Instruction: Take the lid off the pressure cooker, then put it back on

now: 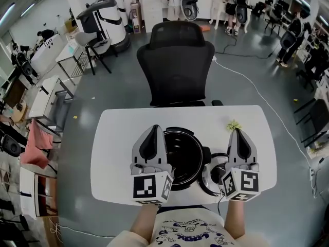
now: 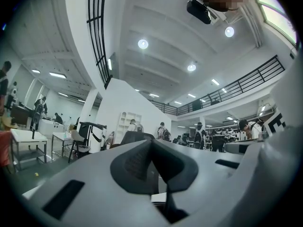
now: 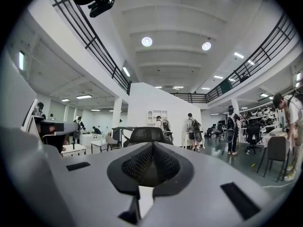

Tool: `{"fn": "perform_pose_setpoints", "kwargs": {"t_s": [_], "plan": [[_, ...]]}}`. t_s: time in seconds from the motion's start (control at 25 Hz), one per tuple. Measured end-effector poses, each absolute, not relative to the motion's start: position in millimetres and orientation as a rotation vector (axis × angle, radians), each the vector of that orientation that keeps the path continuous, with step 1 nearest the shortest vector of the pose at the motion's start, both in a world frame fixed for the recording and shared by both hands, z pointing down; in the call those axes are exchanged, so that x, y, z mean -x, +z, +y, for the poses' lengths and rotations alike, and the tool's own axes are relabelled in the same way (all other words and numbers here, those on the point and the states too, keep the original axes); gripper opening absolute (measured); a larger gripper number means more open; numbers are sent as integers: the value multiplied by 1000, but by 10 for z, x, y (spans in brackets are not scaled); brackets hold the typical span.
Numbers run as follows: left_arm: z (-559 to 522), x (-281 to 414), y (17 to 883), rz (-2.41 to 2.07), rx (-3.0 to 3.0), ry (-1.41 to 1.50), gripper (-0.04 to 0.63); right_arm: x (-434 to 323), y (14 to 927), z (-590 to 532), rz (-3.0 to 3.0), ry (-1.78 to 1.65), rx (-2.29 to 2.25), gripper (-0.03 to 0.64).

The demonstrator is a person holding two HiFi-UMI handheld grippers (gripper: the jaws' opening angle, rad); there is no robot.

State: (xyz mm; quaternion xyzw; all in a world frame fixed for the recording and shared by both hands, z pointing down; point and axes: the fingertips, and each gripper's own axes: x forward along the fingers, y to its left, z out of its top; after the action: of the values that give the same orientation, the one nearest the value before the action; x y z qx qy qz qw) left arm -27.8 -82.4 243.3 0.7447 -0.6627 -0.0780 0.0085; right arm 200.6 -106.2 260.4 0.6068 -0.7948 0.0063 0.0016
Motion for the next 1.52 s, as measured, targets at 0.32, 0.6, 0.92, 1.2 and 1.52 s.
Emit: {"fn": "perform_pose_setpoints", "kwargs": {"t_s": [0.32,0.6,0.92,1.2,1.52], "plan": [[-878,243,2513,-2060,-2337,-197,14,-2051,2950,-1138,-2406,125,-1810,38],[-910,216,2592,-2022,-2334,-181,14,-2116,3292,-1111,-2342,214,-1732,132],[-974,160,2772,-1975,-2333,-142,14,-2250,3810,-1026,-2258,354,-1641,215],[-999,82,2918,-1927,-2338,-94,14,-2375,4287,-880,-2152,467,-1570,265],[-1096,-22,3045,-1891,-2303,-120,14,-2512,4826,-747,-2036,569,-1495,298]]}}
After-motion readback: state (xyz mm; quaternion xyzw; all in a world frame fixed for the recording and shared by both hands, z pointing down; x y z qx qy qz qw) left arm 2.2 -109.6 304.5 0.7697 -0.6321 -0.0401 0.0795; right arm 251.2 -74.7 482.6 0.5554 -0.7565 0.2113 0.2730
